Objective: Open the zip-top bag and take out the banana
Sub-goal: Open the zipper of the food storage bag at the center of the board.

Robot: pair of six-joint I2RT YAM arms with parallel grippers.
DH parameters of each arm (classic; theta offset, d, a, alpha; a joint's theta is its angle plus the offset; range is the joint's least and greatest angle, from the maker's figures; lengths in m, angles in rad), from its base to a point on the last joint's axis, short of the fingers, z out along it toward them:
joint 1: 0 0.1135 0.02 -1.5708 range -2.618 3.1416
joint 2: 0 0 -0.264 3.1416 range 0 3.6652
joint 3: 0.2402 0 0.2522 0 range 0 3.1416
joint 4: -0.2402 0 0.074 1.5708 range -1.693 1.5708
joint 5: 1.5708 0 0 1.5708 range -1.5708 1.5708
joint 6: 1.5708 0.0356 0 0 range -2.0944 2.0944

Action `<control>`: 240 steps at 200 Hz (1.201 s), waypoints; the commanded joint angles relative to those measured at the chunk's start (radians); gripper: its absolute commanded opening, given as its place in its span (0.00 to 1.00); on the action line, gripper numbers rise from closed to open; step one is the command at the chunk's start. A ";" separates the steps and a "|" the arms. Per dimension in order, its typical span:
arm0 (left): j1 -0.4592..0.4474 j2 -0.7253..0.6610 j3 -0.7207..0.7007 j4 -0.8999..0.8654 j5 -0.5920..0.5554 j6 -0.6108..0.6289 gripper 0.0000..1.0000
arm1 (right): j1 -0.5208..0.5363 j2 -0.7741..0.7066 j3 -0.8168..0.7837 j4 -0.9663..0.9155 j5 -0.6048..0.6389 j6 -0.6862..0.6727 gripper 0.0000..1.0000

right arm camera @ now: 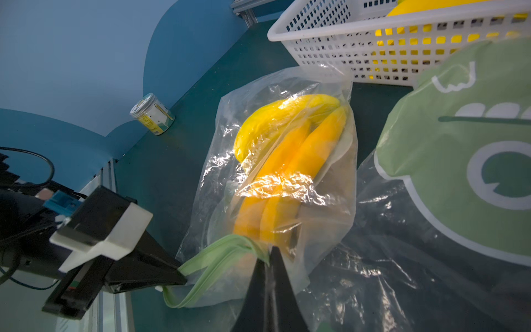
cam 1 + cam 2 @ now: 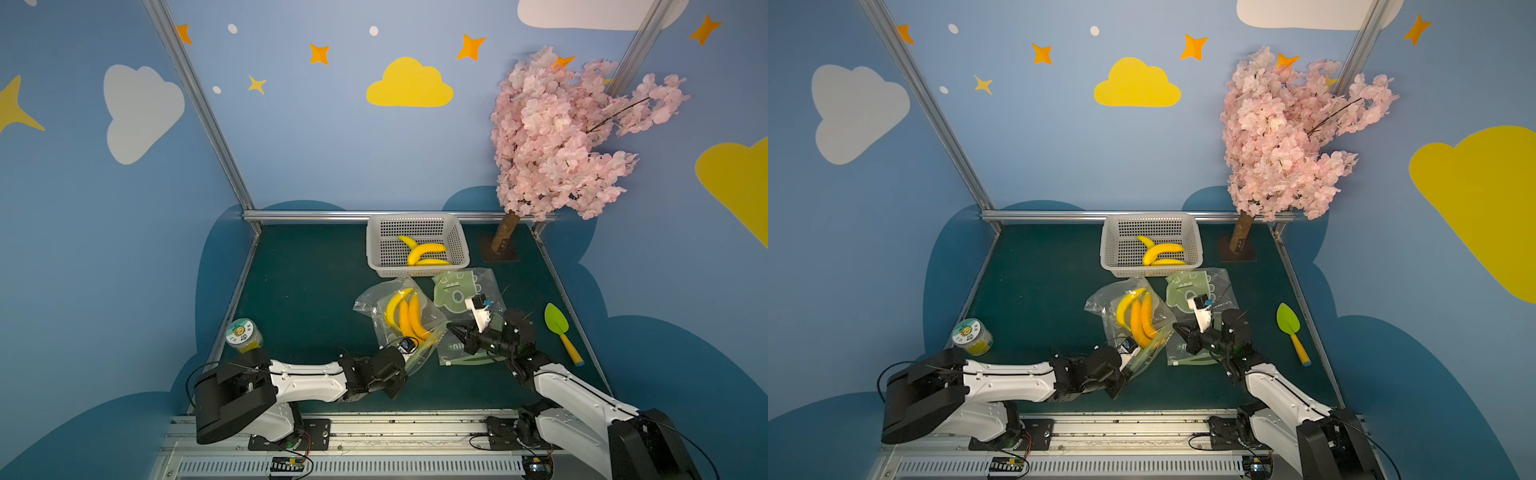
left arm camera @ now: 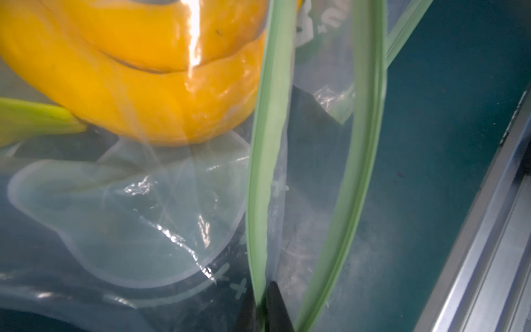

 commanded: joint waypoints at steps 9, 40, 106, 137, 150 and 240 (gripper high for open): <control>0.000 -0.026 0.043 -0.076 -0.059 0.010 0.03 | 0.022 -0.028 -0.046 -0.008 0.028 0.069 0.00; 0.000 -0.029 0.069 -0.150 -0.091 0.014 0.03 | 0.100 -0.107 -0.029 -0.171 0.172 0.122 0.14; -0.010 -0.056 0.091 -0.210 -0.210 0.019 0.02 | 0.266 -0.427 0.000 -0.596 0.487 0.249 0.35; -0.013 -0.057 0.130 -0.233 -0.241 0.052 0.03 | 0.389 -0.487 -0.004 -0.591 0.477 0.159 0.36; -0.014 -0.052 0.139 -0.235 -0.241 0.058 0.03 | 0.458 -0.466 0.009 -0.599 0.521 0.136 0.38; -0.059 -0.081 0.159 -0.290 -0.325 0.105 0.02 | 0.634 -0.281 0.093 -0.466 0.539 -0.054 0.40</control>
